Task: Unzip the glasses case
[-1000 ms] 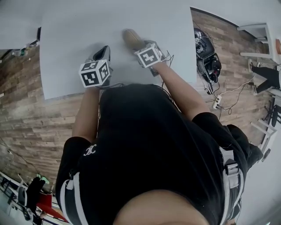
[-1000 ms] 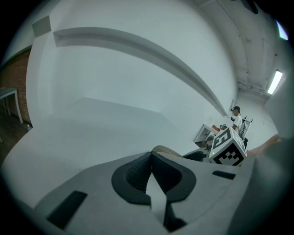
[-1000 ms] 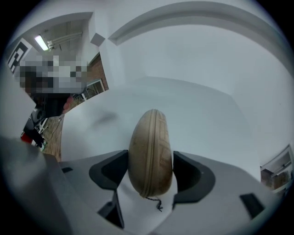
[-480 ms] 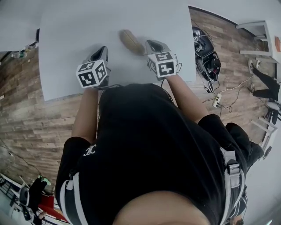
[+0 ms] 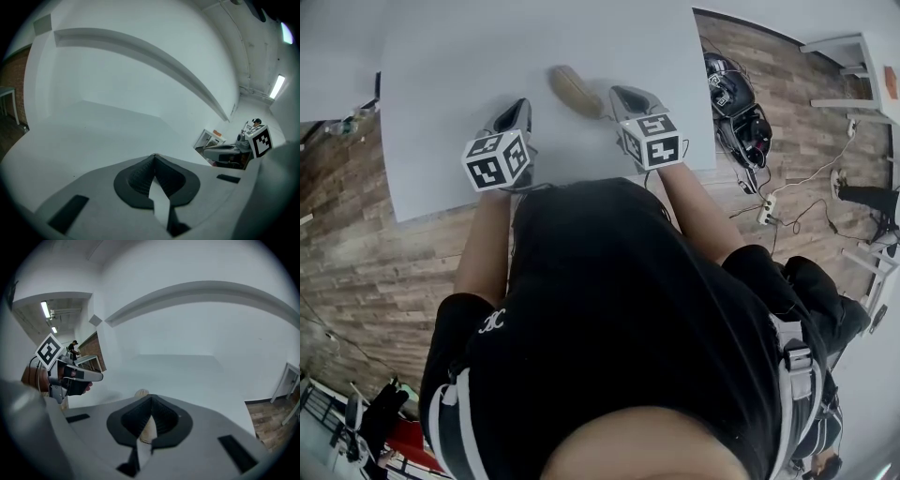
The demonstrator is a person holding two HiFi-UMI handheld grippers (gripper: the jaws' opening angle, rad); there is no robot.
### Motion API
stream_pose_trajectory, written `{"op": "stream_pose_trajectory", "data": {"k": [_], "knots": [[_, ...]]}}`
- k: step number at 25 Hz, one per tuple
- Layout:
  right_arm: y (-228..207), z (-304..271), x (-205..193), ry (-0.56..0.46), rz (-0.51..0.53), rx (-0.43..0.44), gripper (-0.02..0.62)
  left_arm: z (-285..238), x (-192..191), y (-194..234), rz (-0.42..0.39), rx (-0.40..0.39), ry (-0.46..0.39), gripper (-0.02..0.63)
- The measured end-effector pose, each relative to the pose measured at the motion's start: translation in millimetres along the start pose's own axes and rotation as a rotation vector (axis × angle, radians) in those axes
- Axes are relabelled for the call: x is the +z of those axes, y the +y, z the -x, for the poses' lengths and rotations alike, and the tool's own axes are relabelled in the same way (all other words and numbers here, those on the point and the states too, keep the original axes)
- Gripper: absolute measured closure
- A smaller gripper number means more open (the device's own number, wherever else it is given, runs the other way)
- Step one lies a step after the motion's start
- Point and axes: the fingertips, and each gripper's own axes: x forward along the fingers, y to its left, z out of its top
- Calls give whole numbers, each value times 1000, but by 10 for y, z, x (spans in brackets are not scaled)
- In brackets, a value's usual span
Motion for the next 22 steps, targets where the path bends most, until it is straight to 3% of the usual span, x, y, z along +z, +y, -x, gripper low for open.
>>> {"op": "stream_pose_trajectory", "data": {"k": [13,22], "knots": [[-195,291,210,-116,-26,2,582,2,58,-290,-15,34,-22,603],[-498,524,381,-203,-51,42,583,-35,411,-832,-68,37,-82,603]]}}
